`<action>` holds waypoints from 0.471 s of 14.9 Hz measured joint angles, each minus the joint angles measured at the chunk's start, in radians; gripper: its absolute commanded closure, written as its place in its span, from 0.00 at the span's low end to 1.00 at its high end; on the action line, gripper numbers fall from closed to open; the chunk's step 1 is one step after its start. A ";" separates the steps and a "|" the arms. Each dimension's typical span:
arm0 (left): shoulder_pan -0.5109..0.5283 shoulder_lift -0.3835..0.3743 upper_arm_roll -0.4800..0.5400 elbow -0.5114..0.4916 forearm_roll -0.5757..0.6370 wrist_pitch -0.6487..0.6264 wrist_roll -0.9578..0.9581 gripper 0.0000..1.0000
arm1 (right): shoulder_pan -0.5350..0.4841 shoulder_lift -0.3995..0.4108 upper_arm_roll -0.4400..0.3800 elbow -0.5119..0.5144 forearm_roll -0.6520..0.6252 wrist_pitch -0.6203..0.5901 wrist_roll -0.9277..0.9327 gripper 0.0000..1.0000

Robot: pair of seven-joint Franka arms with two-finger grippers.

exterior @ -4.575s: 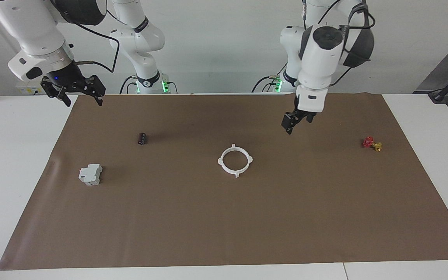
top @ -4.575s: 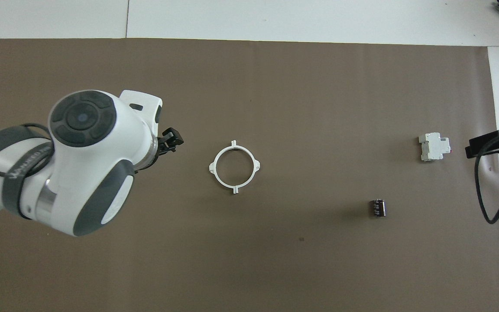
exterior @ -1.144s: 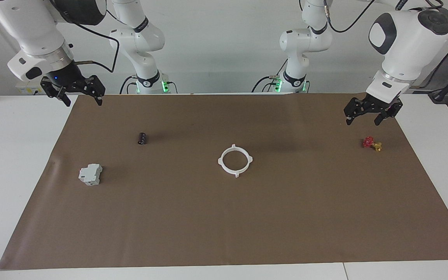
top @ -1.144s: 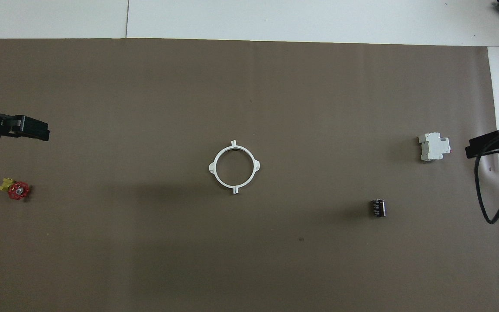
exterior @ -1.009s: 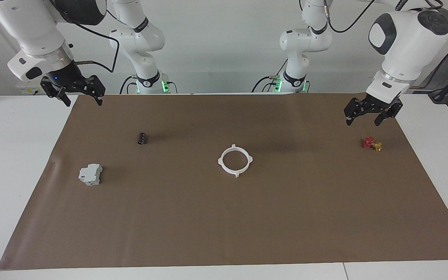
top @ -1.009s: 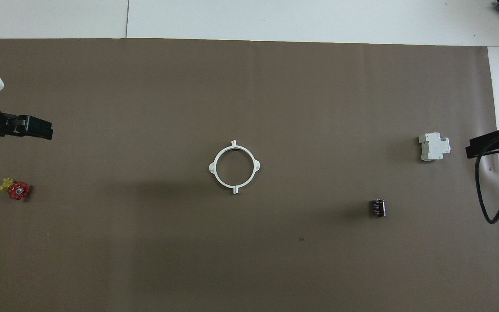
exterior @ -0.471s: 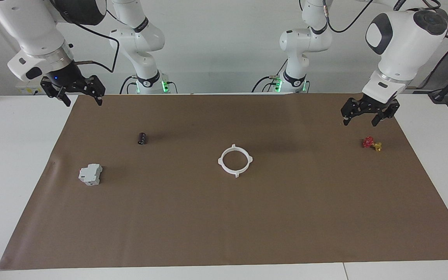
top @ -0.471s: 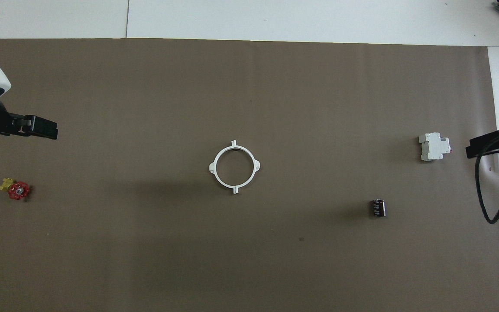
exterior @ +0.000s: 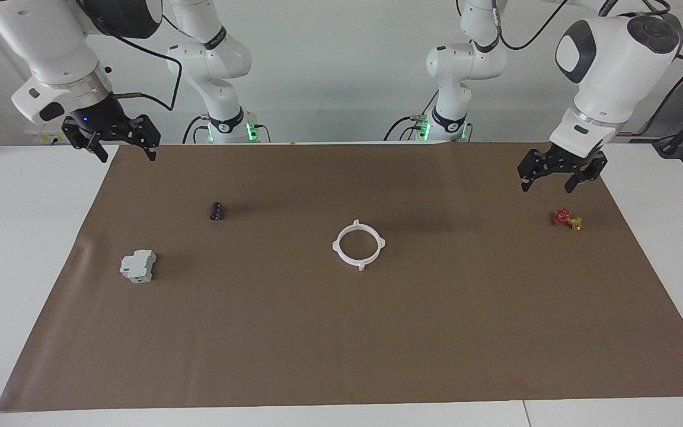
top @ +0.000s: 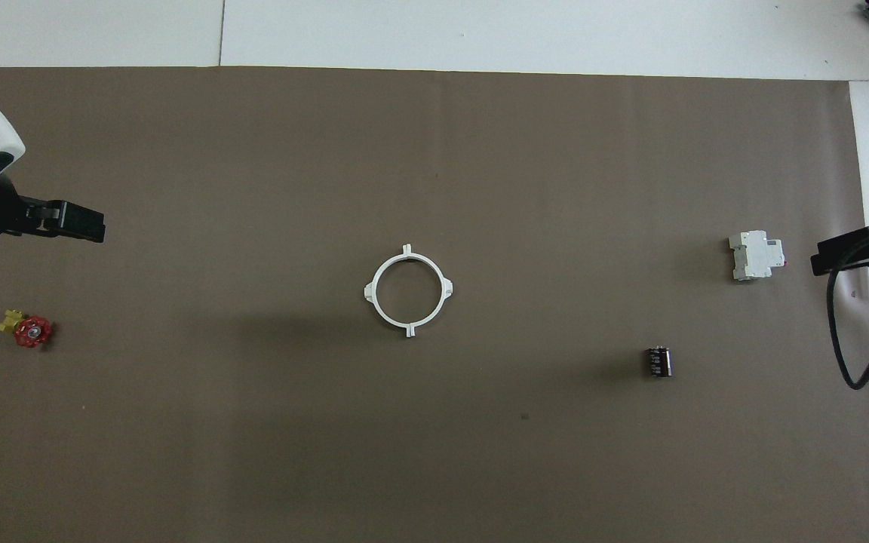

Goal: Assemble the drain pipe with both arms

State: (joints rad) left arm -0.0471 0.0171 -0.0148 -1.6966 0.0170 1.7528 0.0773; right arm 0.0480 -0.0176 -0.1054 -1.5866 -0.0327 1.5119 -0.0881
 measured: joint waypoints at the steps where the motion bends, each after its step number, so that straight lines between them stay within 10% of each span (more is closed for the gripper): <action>1: 0.000 0.000 -0.001 0.000 0.000 0.000 -0.003 0.00 | 0.000 0.000 0.000 0.000 0.000 0.000 0.000 0.00; 7: 0.000 0.000 0.001 0.000 0.000 0.000 -0.005 0.00 | 0.000 0.000 0.000 0.000 0.000 0.000 0.000 0.00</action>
State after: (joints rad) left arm -0.0473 0.0171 -0.0140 -1.6966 0.0170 1.7527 0.0723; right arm 0.0480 -0.0176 -0.1054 -1.5866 -0.0327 1.5119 -0.0881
